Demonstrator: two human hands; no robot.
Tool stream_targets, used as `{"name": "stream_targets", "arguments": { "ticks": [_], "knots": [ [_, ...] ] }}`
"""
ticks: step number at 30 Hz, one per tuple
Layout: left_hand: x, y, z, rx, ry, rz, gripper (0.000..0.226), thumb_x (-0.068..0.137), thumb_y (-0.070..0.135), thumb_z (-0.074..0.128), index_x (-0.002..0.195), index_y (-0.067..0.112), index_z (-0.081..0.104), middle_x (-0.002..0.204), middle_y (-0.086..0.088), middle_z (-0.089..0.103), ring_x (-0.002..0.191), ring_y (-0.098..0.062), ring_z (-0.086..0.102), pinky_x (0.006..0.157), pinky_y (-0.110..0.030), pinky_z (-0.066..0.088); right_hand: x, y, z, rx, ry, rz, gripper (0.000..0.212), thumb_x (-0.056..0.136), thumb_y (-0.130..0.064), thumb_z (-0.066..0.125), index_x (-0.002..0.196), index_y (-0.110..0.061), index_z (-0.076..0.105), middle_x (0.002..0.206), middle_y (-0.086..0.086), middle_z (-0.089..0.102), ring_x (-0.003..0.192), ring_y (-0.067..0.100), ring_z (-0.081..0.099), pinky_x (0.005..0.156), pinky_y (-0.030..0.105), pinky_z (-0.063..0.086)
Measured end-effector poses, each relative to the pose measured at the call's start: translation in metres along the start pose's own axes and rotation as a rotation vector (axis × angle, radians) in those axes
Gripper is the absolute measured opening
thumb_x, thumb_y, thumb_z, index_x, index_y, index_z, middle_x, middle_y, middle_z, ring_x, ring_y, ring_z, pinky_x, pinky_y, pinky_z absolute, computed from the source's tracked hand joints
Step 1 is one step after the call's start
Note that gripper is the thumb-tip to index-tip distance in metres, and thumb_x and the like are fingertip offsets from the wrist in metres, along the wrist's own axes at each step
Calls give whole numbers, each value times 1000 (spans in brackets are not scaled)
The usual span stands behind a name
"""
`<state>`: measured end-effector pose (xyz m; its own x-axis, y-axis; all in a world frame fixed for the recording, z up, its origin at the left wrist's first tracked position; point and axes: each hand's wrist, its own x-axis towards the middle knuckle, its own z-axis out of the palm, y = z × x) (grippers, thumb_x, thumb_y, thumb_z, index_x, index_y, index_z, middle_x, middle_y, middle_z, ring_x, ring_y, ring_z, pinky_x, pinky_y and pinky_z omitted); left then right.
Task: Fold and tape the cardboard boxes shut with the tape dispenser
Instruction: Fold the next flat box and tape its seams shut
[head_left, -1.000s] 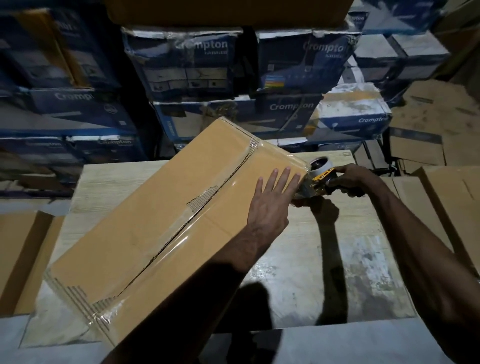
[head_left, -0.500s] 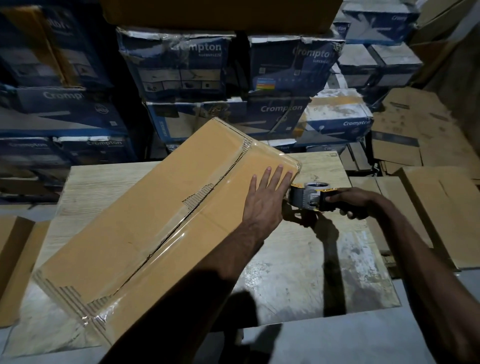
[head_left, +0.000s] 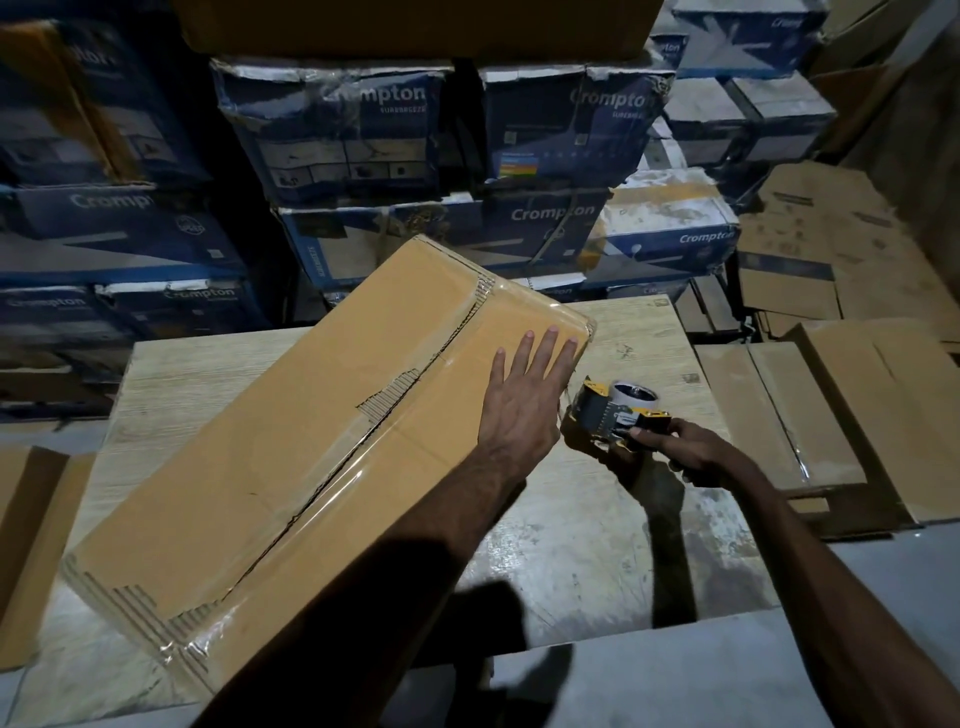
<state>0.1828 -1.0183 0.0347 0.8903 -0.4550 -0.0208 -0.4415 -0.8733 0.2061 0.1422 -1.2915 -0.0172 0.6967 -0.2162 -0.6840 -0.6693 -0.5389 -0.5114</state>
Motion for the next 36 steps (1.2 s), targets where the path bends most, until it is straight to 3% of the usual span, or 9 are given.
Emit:
{"name": "stream_targets", "arguments": {
  "ticks": [2,6,15,18,21,27,30,33,36],
  "knots": [
    [0,0,0,1,-3,0,113,88,23,77,166,27,-5,174,-2,-7,160,-29,-3,127,-55,5,6,6,12,-121,80,-14,59,83,-72,69,120,-28,59,111,7,64,95,28,63,75,36,50],
    [0,1,0,-3,8,-7,112,88,17,75,166,27,-4,174,-1,-7,160,-28,-3,127,-54,4,6,19,52,-411,303,17,72,89,-77,53,121,-12,49,110,14,66,97,35,64,84,42,53],
    [1,0,4,5,31,-9,111,88,14,73,165,28,-5,174,0,-7,161,-28,-2,126,-54,4,0,39,126,-165,504,71,66,91,-69,55,126,-16,36,121,18,65,107,42,63,92,52,50],
    [1,0,4,-4,27,-7,112,87,13,74,166,28,-5,174,0,-7,161,-27,-2,126,-53,4,-11,29,132,-66,743,21,83,85,-62,69,145,-15,34,137,17,51,123,42,52,96,56,46],
    [0,-1,3,-4,36,-4,112,87,15,75,166,27,-3,174,0,-6,161,-27,-2,126,-54,4,-16,6,135,-183,947,-194,75,85,-56,71,141,-15,44,134,15,55,121,36,52,98,52,44],
    [0,1,-1,2,5,-5,107,91,27,73,166,28,-4,174,-1,-7,161,-27,-3,128,-54,6,37,-41,133,-487,566,-162,83,95,-68,43,158,-18,21,135,21,62,123,42,58,105,53,37],
    [0,1,-1,0,15,-14,104,92,23,70,166,27,-4,174,-1,-7,161,-27,-3,128,-55,7,58,-44,135,-551,582,-114,75,101,-62,39,157,-16,23,123,22,68,114,41,64,103,50,38],
    [1,1,-2,11,1,-13,104,93,25,70,166,28,-5,174,-1,-9,160,-27,-4,128,-55,6,68,-46,135,-576,618,-116,62,101,-54,45,145,-12,36,112,21,71,101,40,69,82,43,44],
    [1,-1,-1,12,0,-12,110,89,26,74,166,28,-5,174,-1,-8,160,-27,-3,128,-54,7,68,-40,134,-579,609,-150,55,99,-41,52,142,-7,41,106,24,70,92,43,69,66,38,37]
  ]
}}
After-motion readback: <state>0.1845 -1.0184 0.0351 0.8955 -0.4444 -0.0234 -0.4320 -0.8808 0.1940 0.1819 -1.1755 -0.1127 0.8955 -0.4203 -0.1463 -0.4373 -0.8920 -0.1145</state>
